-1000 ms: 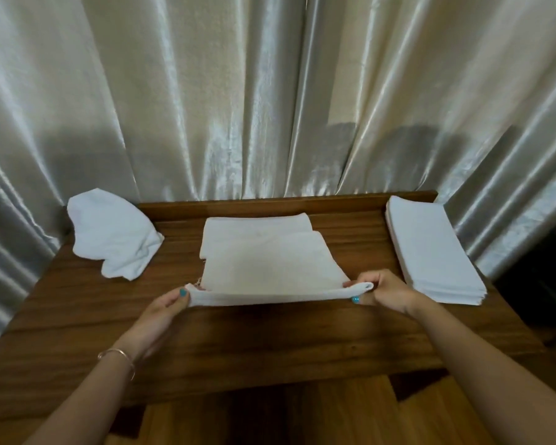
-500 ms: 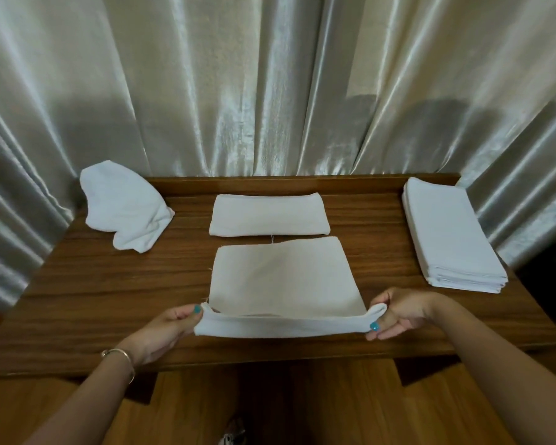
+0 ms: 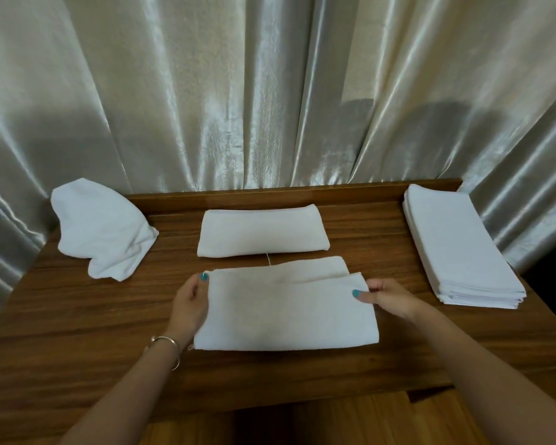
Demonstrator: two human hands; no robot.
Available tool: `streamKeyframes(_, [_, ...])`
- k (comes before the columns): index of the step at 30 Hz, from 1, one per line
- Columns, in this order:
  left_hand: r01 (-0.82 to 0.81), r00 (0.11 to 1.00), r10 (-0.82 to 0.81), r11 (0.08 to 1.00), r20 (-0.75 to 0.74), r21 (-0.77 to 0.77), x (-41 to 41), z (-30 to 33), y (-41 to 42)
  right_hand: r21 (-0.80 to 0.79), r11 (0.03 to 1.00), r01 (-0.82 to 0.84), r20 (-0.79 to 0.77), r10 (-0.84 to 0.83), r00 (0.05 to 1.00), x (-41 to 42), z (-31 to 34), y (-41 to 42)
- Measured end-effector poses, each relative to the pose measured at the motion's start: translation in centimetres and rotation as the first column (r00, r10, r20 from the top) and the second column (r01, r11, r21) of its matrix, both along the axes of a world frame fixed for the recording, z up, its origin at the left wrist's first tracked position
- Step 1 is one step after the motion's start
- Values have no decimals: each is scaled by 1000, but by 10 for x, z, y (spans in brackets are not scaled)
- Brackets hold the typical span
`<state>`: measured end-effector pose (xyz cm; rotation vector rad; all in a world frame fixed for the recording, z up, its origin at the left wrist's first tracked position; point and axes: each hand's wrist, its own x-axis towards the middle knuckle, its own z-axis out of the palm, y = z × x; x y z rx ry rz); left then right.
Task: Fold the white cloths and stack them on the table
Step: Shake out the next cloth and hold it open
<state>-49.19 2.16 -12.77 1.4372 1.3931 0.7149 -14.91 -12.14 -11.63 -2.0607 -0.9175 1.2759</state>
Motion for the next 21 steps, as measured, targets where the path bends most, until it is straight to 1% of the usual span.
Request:
streamKeyframes(2, [-57, 998, 58, 996, -5, 64, 12, -12, 12, 97, 990, 100, -44, -96, 994, -2, -10, 10])
streamKeyframes(5, [-124, 984, 142, 979, -109, 162, 18, -29, 29, 207, 953, 222, -29, -221, 975, -10, -24, 27])
streamKeyframes(8, [-71, 950, 140, 968, -281, 241, 17, -42, 42, 288, 936, 203, 113, -243, 963, -16, -40, 43])
streamKeyframes(10, [-50, 912, 149, 965, -382, 258, 20, -49, 48, 266, 947, 178, 251, -246, 936, -17, -51, 51])
streamKeyframes(12, [-61, 874, 175, 965, -453, 255, 23, -54, 51, 218, 964, 152, 383, -228, 895, -19, -56, 58])
streamKeyframes(13, [-61, 854, 186, 963, -485, 261, 24, -55, 52, 191, 974, 124, 455, -199, 868, -21, -57, 61])
streamKeyframes(14, [-54, 835, 193, 961, -515, 272, 25, -57, 52, 159, 984, 82, 548, -157, 822, -22, -56, 63])
streamKeyframes(16, [-29, 808, 198, 954, -555, 298, 26, -61, 53, 73, 997, -4, 756, -53, 652, -24, -55, 65])
streamKeyframes(17, [-15, 797, 196, 952, -572, 305, 26, -62, 54, 33, 999, -27, 821, -12, 571, -25, -54, 66])
streamKeyframes(18, [-2, 785, 193, 951, -589, 309, 27, -62, 56, 9, 999, -36, 855, 11, 519, -25, -54, 66])
streamKeyframes(19, [13, 775, 187, 950, -604, 312, 28, -61, 57, -8, 999, -35, 872, 24, 490, -26, -55, 67])
streamKeyframes(21, [60, 749, 176, 942, -639, 330, 31, -60, 60, -37, 999, -11, 887, 38, 461, -27, -58, 70])
